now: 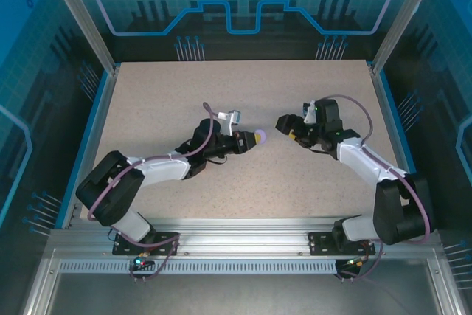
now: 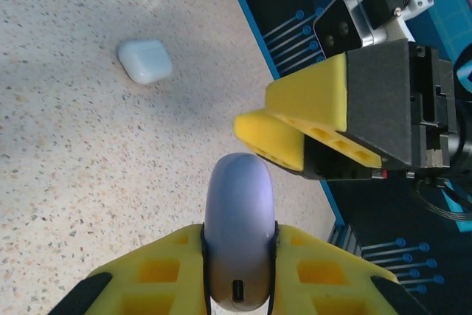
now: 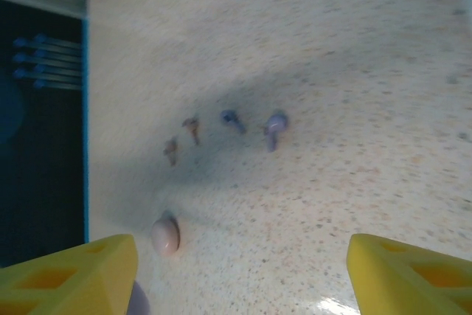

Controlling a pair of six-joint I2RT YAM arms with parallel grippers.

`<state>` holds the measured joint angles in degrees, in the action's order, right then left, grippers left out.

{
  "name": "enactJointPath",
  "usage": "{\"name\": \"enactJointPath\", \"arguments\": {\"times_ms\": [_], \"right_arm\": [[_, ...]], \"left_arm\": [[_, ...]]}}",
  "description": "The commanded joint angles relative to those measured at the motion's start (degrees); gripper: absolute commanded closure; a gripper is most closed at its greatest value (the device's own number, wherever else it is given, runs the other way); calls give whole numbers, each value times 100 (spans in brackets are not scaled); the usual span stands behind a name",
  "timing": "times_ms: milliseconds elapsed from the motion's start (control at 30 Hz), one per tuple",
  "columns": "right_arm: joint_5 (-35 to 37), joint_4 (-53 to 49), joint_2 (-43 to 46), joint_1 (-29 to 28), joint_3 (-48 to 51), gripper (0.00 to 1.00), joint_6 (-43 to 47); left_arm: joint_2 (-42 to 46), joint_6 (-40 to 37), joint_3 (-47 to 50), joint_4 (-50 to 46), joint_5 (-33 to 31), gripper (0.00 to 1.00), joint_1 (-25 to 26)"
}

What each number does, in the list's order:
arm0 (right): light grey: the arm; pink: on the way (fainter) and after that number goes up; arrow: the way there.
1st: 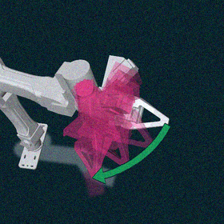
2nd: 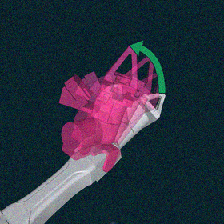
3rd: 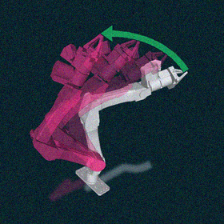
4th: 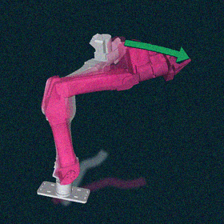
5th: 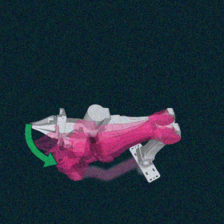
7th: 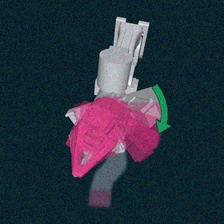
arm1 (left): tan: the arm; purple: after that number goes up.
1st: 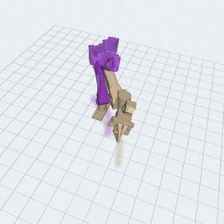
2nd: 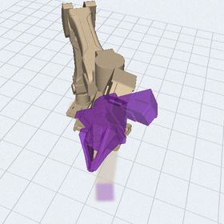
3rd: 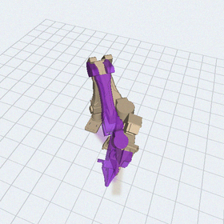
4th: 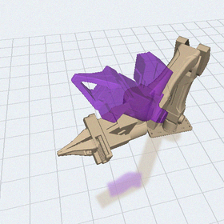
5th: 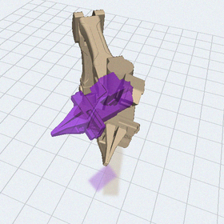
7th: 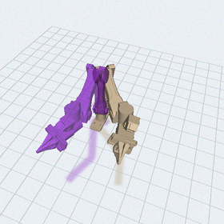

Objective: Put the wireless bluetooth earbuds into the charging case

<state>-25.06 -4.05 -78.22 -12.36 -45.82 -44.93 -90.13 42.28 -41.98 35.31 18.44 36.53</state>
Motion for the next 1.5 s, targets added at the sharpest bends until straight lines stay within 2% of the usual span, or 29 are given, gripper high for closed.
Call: {"name": "enactJointPath", "arguments": {"times_ms": [0,300,667,833,1100,1467], "right_arm": [[-1015,1200,177,28,265,25,468],[-1302,1445,204,-220,493,26,573],[-1257,1533,-84,-324,710,29,678],[-1146,1538,-318,-240,824,32,728],[-1053,1681,-683,217,1139,36,636],[-2073,1917,109,379,1166,39,504]], "left_arm": [[138,-370,-203,-513,415,100,-67],[17,-313,-413,-548,390,100,-71],[-67,-264,-551,-470,371,100,-76],[-52,-255,-553,-437,380,100,-71],[3,-238,-535,-362,396,100,-73],[57,-203,-443,-198,488,100,-74]]}}
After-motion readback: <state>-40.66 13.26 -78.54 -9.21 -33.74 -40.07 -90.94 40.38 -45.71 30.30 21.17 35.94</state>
